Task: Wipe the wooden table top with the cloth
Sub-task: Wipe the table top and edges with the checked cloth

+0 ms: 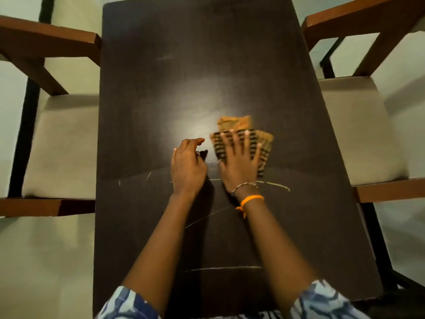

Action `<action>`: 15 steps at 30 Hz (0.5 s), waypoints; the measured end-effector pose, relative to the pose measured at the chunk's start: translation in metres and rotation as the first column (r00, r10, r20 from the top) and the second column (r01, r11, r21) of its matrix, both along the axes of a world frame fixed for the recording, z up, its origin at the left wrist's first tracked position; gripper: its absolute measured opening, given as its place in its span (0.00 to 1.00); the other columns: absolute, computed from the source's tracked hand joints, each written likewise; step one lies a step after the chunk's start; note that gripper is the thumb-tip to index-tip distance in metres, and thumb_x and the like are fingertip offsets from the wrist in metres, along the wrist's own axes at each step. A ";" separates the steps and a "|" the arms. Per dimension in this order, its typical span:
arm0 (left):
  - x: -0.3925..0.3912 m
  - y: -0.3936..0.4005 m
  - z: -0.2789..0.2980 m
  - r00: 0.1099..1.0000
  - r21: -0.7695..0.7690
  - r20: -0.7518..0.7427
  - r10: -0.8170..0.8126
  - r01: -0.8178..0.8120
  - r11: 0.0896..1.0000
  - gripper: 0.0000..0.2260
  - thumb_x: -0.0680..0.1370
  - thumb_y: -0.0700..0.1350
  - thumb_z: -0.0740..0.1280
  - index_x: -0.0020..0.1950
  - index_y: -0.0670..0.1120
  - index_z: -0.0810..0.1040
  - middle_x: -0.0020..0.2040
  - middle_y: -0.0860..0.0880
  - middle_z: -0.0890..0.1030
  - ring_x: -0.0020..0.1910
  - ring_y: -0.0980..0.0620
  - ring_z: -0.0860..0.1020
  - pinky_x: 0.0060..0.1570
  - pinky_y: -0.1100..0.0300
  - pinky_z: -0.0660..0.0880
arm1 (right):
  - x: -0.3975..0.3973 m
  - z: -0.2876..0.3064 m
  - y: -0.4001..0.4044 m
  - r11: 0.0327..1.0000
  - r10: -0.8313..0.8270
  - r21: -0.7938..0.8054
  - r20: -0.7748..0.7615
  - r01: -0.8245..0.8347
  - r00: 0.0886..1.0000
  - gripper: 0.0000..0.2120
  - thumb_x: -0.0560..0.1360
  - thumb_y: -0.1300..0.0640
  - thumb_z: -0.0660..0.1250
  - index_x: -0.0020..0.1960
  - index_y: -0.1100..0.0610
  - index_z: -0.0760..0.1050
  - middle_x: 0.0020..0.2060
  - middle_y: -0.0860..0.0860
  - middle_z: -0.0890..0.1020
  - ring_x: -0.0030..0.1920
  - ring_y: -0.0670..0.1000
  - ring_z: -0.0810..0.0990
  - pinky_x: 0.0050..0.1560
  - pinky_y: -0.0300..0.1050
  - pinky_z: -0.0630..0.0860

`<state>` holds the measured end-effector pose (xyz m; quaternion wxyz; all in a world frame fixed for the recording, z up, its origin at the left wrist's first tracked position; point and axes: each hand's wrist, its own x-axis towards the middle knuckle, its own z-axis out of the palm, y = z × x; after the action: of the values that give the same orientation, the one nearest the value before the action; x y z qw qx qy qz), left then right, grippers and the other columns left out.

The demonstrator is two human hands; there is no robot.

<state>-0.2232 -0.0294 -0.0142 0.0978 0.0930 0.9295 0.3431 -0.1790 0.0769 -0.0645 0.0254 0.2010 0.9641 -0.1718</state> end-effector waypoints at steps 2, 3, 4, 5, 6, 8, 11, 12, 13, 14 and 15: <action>-0.001 0.001 0.000 1.000 -0.006 -0.007 -0.004 0.004 1.000 0.17 0.74 0.34 0.59 0.61 0.43 0.76 0.58 0.44 0.77 0.57 0.44 0.76 0.61 0.46 0.72 | 0.009 -0.002 -0.036 0.981 0.192 -0.007 0.013 -0.192 0.981 0.29 0.73 0.47 0.49 0.74 0.49 0.57 0.75 0.50 0.59 0.76 0.60 0.51 0.70 0.67 0.45; -0.001 0.001 -0.001 1.000 -0.013 -0.004 0.000 0.000 1.000 0.17 0.74 0.35 0.59 0.61 0.43 0.76 0.58 0.44 0.77 0.57 0.44 0.76 0.60 0.47 0.72 | 0.014 -0.003 -0.040 0.963 0.268 0.015 0.025 -0.269 0.963 0.30 0.72 0.46 0.49 0.74 0.50 0.58 0.74 0.50 0.61 0.75 0.59 0.54 0.70 0.67 0.48; 0.001 0.003 -0.002 1.000 -0.019 0.002 0.004 -0.004 1.000 0.17 0.74 0.35 0.59 0.61 0.43 0.76 0.58 0.45 0.77 0.57 0.45 0.76 0.59 0.48 0.73 | 0.019 -0.005 -0.033 0.945 0.323 0.040 0.019 -0.324 0.946 0.30 0.72 0.46 0.51 0.73 0.49 0.59 0.74 0.49 0.63 0.75 0.59 0.56 0.70 0.66 0.49; 0.004 0.004 -0.003 1.000 -0.026 0.008 -0.001 0.001 1.000 0.17 0.75 0.35 0.59 0.61 0.44 0.76 0.59 0.46 0.77 0.57 0.45 0.76 0.58 0.50 0.73 | 0.023 -0.007 -0.021 0.933 0.358 0.046 0.002 -0.357 0.934 0.29 0.72 0.47 0.54 0.73 0.49 0.60 0.73 0.48 0.64 0.75 0.58 0.57 0.70 0.66 0.49; 0.008 0.007 -0.004 1.000 -0.030 0.015 -0.017 0.017 0.999 0.17 0.75 0.35 0.59 0.62 0.45 0.75 0.59 0.46 0.77 0.57 0.46 0.76 0.58 0.50 0.74 | 0.028 -0.007 -0.002 0.934 0.357 0.040 -0.018 -0.356 0.934 0.29 0.72 0.48 0.55 0.72 0.48 0.61 0.73 0.48 0.65 0.74 0.58 0.58 0.70 0.66 0.48; 0.017 0.012 -0.005 0.997 -0.024 0.038 -0.060 0.061 0.998 0.17 0.76 0.34 0.60 0.63 0.46 0.75 0.60 0.47 0.76 0.59 0.48 0.76 0.59 0.50 0.74 | 0.039 -0.007 0.041 0.967 0.251 0.056 -0.020 -0.250 0.968 0.30 0.71 0.47 0.51 0.73 0.48 0.60 0.73 0.49 0.64 0.74 0.58 0.57 0.69 0.68 0.49; 0.031 0.018 -0.009 0.991 -0.014 0.054 -0.123 0.124 0.992 0.19 0.76 0.33 0.60 0.66 0.45 0.72 0.63 0.47 0.75 0.62 0.49 0.74 0.63 0.50 0.73 | 0.069 -0.006 0.116 0.993 -0.046 0.106 0.028 0.043 0.999 0.31 0.72 0.48 0.53 0.75 0.48 0.54 0.75 0.50 0.59 0.76 0.59 0.52 0.70 0.68 0.45; 0.036 0.019 -0.010 0.989 -0.016 0.051 -0.141 0.142 0.990 0.19 0.76 0.33 0.60 0.66 0.45 0.72 0.63 0.47 0.75 0.62 0.48 0.74 0.63 0.49 0.72 | 0.080 -0.004 0.138 0.985 -0.145 0.104 0.041 0.141 0.989 0.30 0.74 0.49 0.55 0.75 0.48 0.53 0.76 0.50 0.57 0.76 0.58 0.49 0.71 0.67 0.43; 0.039 0.019 -0.010 0.986 -0.020 0.046 -0.157 0.158 0.987 0.20 0.76 0.33 0.60 0.66 0.45 0.72 0.63 0.47 0.75 0.62 0.48 0.73 0.63 0.49 0.72 | 0.087 -0.002 0.155 0.970 -0.229 0.094 0.058 0.224 0.972 0.30 0.76 0.50 0.58 0.75 0.48 0.52 0.76 0.50 0.56 0.76 0.57 0.47 0.71 0.66 0.42; 0.043 0.018 -0.011 0.983 -0.021 0.045 -0.176 0.177 0.984 0.20 0.76 0.33 0.61 0.67 0.46 0.72 0.63 0.47 0.75 0.63 0.48 0.73 0.64 0.49 0.72 | 0.092 0.000 0.166 0.953 -0.299 0.083 0.071 0.293 0.952 0.30 0.77 0.51 0.59 0.75 0.48 0.52 0.76 0.50 0.55 0.76 0.57 0.46 0.72 0.66 0.42; 0.046 0.016 -0.011 0.980 -0.019 0.042 -0.192 0.193 0.981 0.20 0.76 0.34 0.61 0.67 0.46 0.71 0.63 0.47 0.75 0.63 0.48 0.73 0.64 0.49 0.71 | 0.093 0.001 0.171 0.934 -0.355 0.072 0.075 0.350 0.932 0.30 0.77 0.52 0.60 0.75 0.49 0.52 0.76 0.50 0.54 0.76 0.56 0.45 0.72 0.66 0.42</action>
<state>-0.1771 -0.0137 -0.0252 0.1500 0.1745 0.9179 0.3234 -0.0858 0.2475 -0.0634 0.0304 0.3785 0.9149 -0.1370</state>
